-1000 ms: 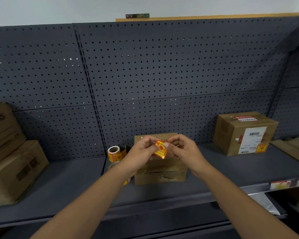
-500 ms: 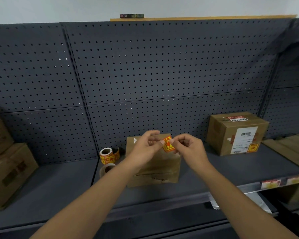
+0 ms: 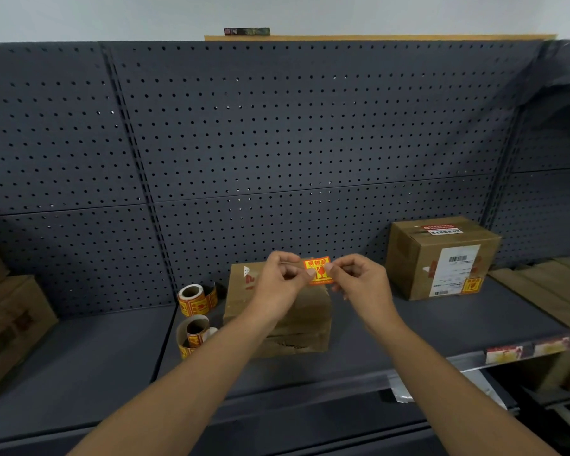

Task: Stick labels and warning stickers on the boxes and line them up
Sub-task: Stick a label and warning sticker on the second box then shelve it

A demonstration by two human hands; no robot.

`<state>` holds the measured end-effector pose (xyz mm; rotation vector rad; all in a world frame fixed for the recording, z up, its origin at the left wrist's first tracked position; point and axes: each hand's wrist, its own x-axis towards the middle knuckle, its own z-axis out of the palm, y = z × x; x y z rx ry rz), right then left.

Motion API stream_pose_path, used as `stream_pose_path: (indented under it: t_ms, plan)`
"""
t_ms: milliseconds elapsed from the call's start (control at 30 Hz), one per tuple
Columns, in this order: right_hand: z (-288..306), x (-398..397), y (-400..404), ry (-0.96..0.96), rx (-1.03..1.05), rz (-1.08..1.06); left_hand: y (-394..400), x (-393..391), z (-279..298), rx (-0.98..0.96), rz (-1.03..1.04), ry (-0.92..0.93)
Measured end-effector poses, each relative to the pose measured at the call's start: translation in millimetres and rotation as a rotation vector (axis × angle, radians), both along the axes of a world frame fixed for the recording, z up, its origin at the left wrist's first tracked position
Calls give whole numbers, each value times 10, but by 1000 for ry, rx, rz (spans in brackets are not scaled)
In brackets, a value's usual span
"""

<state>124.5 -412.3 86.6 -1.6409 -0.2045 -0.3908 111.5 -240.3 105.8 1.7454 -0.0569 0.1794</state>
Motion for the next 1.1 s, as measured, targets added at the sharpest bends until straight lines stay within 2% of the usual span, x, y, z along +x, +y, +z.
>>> stream_pose_path:
  t_ms: [167, 300, 700, 1100]
  plan:
    - [-60, 106, 67, -5, -230, -64, 38, 93, -82, 93, 50, 63]
    - [-146, 179, 91, 31, -321, -75, 61, 122, -142, 172, 82, 106]
    - [-334, 232, 64, 150, -382, -85, 51, 322, -387, 423, 138, 153]
    - [-347, 194, 104, 148, -444, -92, 112, 394, -525, 458, 113, 109]
